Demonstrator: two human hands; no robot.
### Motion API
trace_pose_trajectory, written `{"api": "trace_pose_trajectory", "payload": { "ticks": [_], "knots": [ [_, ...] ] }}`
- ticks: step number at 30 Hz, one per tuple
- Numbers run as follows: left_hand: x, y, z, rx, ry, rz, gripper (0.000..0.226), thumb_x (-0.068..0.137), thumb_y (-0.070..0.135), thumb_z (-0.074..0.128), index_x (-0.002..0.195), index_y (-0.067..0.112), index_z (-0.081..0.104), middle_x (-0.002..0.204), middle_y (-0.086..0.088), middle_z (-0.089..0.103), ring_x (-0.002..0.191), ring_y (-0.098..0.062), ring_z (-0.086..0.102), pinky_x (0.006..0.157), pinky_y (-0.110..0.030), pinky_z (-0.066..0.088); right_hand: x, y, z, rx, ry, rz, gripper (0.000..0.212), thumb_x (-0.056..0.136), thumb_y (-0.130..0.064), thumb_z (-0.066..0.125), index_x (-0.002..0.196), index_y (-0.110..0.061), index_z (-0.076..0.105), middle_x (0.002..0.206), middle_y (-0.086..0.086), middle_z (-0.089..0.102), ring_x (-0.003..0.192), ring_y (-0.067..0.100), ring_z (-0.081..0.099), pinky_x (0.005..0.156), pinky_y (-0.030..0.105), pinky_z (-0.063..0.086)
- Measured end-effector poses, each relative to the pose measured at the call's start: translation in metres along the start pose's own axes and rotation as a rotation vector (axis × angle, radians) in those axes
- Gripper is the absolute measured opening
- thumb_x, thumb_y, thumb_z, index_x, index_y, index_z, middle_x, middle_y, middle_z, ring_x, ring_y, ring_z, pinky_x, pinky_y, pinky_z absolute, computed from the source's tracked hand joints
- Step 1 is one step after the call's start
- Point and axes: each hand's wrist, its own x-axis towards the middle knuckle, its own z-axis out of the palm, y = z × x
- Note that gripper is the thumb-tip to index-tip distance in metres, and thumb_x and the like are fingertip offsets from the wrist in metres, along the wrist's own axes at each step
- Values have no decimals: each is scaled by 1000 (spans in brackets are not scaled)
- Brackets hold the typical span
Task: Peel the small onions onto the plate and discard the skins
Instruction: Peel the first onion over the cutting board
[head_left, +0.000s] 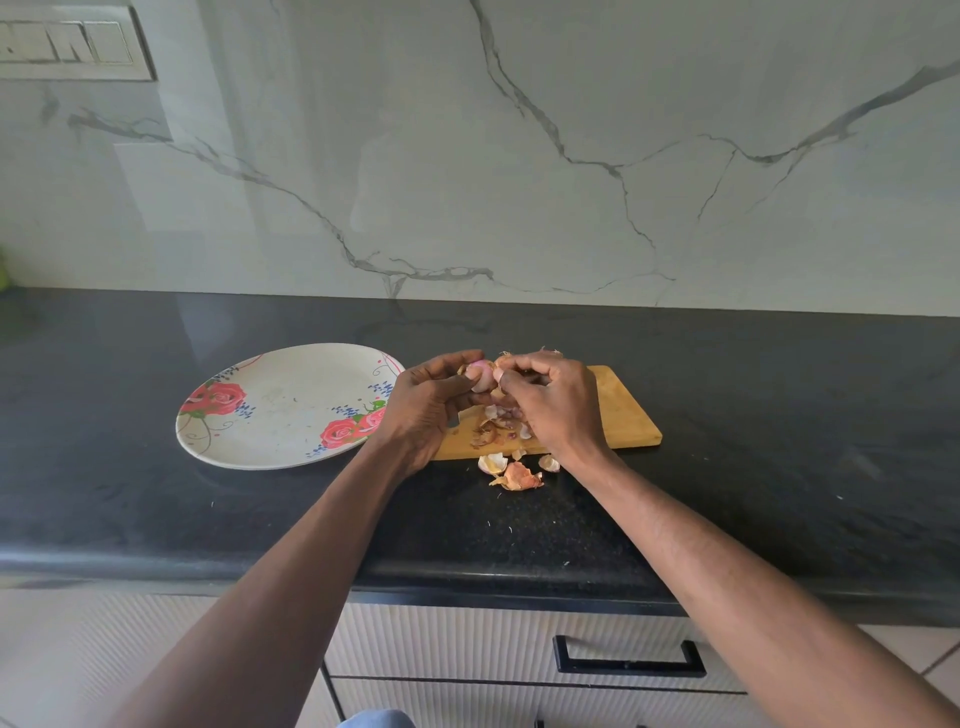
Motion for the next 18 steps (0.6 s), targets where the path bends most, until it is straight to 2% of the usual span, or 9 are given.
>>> {"api": "trace_pose_trajectory", "payload": {
  "ticks": [3, 7, 11, 13, 15, 18],
  "knots": [
    [5, -3, -4, 21, -3, 8, 22, 92, -11, 59, 107, -1, 70, 100, -20, 72, 78, -24, 74, 63, -27, 60, 1, 1, 1, -43, -15, -14, 11, 84, -13, 79, 95, -9, 79, 91, -2, 75, 86, -2, 65, 77, 7, 47],
    [6, -5, -5, 29, -28, 9, 23, 85, -5, 66, 106, 0, 71, 103, -18, 73, 85, -25, 73, 80, -39, 63, 3, 4, 4, 19, -13, 83, 15, 83, -14, 81, 97, -8, 78, 93, 0, 75, 87, 8, 70, 77, 20, 57],
    [5, -6, -5, 39, -39, 12, 22, 87, -7, 64, 107, -1, 70, 104, -18, 73, 89, -27, 73, 82, -40, 62, 3, 3, 4, 18, -26, 100, 12, 83, -12, 80, 94, -8, 78, 91, -2, 75, 87, 8, 70, 75, 16, 56],
    [5, -7, -5, 65, -37, 15, 23, 89, -7, 64, 110, 0, 69, 107, -18, 73, 92, -28, 73, 83, -40, 62, 2, 2, 3, 18, -34, 122, 8, 86, -12, 78, 93, -8, 78, 88, -5, 73, 84, 9, 70, 66, 15, 56],
    [5, -7, -4, 96, -37, 19, 24, 88, -3, 66, 111, 0, 67, 107, -18, 73, 92, -28, 73, 84, -39, 62, 1, 1, 4, 13, -41, 142, 6, 89, -13, 74, 93, -10, 76, 87, -7, 71, 82, 13, 70, 58, 20, 57],
    [5, -7, -3, 125, -45, 30, 25, 85, 1, 70, 110, -1, 68, 102, -17, 75, 89, -29, 73, 87, -41, 60, 3, 3, 6, -17, -53, 131, 4, 91, -11, 71, 93, -10, 74, 90, -2, 70, 87, 15, 67, 69, 26, 57]
  ]
}}
